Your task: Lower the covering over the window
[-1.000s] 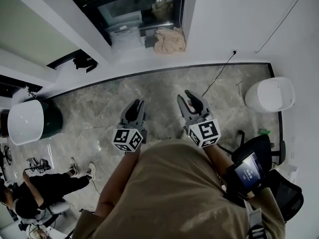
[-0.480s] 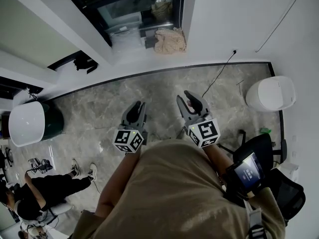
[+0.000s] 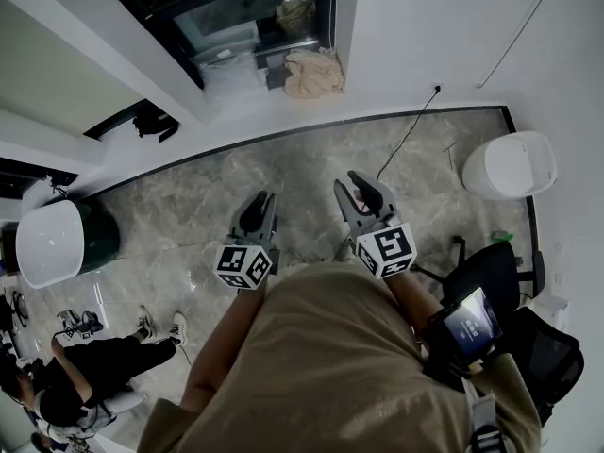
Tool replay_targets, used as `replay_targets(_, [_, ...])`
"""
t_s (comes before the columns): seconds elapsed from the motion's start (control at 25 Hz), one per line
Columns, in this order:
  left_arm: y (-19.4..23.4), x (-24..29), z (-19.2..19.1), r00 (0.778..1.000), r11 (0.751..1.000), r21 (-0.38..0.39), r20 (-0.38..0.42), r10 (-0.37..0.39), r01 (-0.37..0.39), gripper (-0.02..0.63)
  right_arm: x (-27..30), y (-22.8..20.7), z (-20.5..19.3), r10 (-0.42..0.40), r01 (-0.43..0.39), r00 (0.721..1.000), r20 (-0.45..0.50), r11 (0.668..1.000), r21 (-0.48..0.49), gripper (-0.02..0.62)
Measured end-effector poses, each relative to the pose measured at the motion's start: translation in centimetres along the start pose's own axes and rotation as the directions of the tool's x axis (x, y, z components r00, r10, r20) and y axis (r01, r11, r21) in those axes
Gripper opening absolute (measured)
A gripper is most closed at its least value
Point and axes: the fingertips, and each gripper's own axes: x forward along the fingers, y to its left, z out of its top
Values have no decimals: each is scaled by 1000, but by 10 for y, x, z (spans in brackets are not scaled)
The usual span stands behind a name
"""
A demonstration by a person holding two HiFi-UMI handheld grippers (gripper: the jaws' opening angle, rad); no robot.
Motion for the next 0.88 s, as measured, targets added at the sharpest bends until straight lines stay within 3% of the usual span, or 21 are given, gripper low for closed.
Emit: replay_targets(0.88, [-2, 1, -10, 999, 1000, -4, -38, -12, 12, 101, -2, -1, -11, -8, 8, 1000, -29, 1000, 17, 121])
